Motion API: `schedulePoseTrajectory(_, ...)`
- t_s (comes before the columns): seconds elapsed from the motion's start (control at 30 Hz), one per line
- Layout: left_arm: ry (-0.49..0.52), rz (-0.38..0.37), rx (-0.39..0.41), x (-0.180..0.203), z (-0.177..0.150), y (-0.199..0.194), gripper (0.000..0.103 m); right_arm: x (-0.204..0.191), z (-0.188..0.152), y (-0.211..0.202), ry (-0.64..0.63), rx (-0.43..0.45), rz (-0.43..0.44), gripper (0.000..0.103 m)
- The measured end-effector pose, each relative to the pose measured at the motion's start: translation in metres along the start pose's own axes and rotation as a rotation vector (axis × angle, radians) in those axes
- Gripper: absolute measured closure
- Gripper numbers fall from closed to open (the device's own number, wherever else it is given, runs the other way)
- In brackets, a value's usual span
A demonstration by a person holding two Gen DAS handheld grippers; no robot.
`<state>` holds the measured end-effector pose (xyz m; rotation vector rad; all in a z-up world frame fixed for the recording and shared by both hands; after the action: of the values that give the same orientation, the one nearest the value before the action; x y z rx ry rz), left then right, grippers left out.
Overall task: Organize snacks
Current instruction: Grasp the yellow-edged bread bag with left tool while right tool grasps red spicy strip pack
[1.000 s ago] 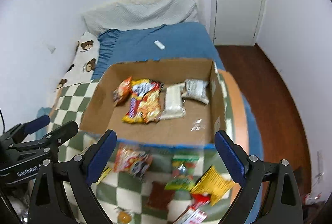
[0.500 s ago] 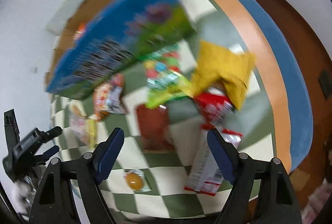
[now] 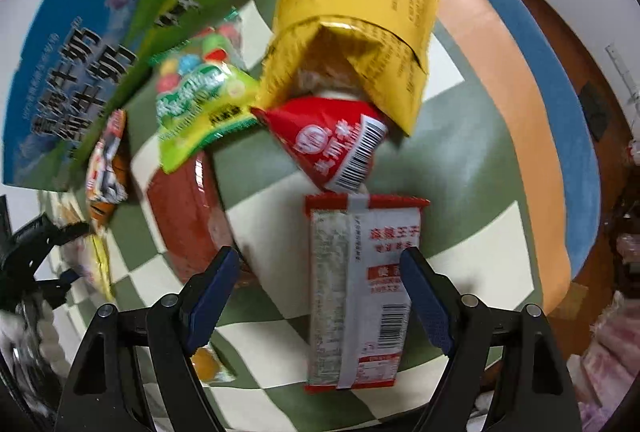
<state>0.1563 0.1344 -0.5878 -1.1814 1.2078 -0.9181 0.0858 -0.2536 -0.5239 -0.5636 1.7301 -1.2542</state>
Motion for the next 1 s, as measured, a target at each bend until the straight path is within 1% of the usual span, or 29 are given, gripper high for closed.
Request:
schedulePoseTrajectory(0.03,0.072,0.035,0.023,0.006,-0.013,0.000,0.044,0.001,-0.002,0.001,-0.001,0.002,-0.010,0.018)
schedulePoseTrajectory(0.17,0.275,0.103,0.060,0.025,-0.063,0.004,0.044,0.011,-0.016,0.000,0.001,-0.004,-0.021,0.018)
schedulePoseTrajectory(0.2,0.306,0.106,0.060,0.028,-0.074,0.006,0.044,0.015,-0.021,0.002,-0.005,-0.017,-0.035,0.018)
schedulePoseTrajectory(0.27,0.330,0.105,0.044,0.030,-0.088,0.011,0.044,0.020,-0.029,0.007,-0.003,-0.036,-0.038,0.018)
schedulePoseTrajectory(0.3,0.322,0.097,0.030,0.028,-0.093,0.014,0.044,0.022,-0.032,0.010,-0.005,-0.042,-0.039,0.018)
schedulePoseTrajectory(0.33,0.311,0.085,0.019,0.027,-0.094,0.016,0.041,0.022,-0.035,0.011,-0.015,-0.042,-0.042,0.019)
schedulePoseTrajectory(0.37,0.287,0.061,-0.003,0.024,-0.096,0.018,0.039,0.019,-0.036,0.013,-0.036,-0.036,-0.050,0.022)
schedulePoseTrajectory(0.4,0.269,0.045,-0.018,0.021,-0.094,0.020,0.038,0.015,-0.038,0.013,-0.071,-0.025,-0.060,0.028)
schedulePoseTrajectory(0.43,0.235,0.015,-0.039,0.018,-0.094,0.020,0.038,0.009,-0.038,0.014,-0.120,-0.017,-0.076,0.031)
schedulePoseTrajectory(0.47,0.211,-0.005,-0.051,0.016,-0.092,0.021,0.038,0.002,-0.040,0.014,-0.170,-0.012,-0.091,0.039)
schedulePoseTrajectory(0.5,0.171,-0.036,-0.069,0.011,-0.091,0.021,0.038,-0.007,-0.043,0.015,-0.229,-0.006,-0.104,0.044)
schedulePoseTrajectory(0.57,0.123,-0.072,-0.092,0.007,-0.089,0.022,0.038,-0.027,-0.053,0.018,-0.362,-0.018,-0.123,0.044)
schedulePoseTrajectory(0.63,0.084,-0.093,-0.108,0.001,-0.087,0.024,0.038,-0.040,-0.064,0.023,-0.440,-0.029,-0.147,0.044)
schedulePoseTrajectory(0.67,0.072,-0.097,-0.111,-0.003,-0.088,0.025,0.038,-0.043,-0.069,0.027,-0.455,-0.041,-0.152,0.044)
schedulePoseTrajectory(0.73,0.053,-0.093,-0.105,-0.006,-0.086,0.026,0.038,-0.045,-0.077,0.034,-0.458,-0.068,-0.159,0.042)
schedulePoseTrajectory(0.77,0.055,-0.083,-0.095,-0.009,-0.085,0.026,0.040,-0.046,-0.081,0.038,-0.458,-0.075,-0.161,0.042)
schedulePoseTrajectory(0.8,0.072,-0.057,-0.074,-0.009,-0.085,0.025,0.043,-0.045,-0.084,0.040,-0.459,-0.084,-0.164,0.042)
schedulePoseTrajectory(0.83,0.096,-0.030,-0.052,-0.005,-0.082,0.023,0.049,-0.041,-0.084,0.042,-0.452,-0.091,-0.159,0.042)
schedulePoseTrajectory(0.87,0.131,-0.009,-0.024,-0.001,-0.087,0.020,0.052,-0.042,-0.082,0.043,-0.442,-0.095,-0.152,0.042)
schedulePoseTrajectory(0.93,0.171,0.024,0.001,0.009,-0.097,0.015,0.055,-0.037,-0.078,0.043,-0.427,-0.097,-0.136,0.043)
schedulePoseTrajectory(0.97,0.186,0.036,0.014,0.011,-0.100,0.013,0.057,-0.037,-0.078,0.042,-0.427,-0.092,-0.137,0.045)
schedulePoseTrajectory(1.0,0.198,0.047,0.027,0.013,-0.104,0.011,0.057,-0.032,-0.063,0.038,-0.428,-0.089,-0.136,0.047)
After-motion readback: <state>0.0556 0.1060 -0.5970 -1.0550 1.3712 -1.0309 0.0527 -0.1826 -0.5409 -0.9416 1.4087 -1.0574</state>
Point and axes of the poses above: each gripper's, at about its wrist camera, not at the fingertips, and y roughly the way its jaws point, x to its right, z to its top, the point moved 7 cm from there along y, roughly the way its jaws point, and after that the axes turned 13 degrees about z, right-handed, at the moved point
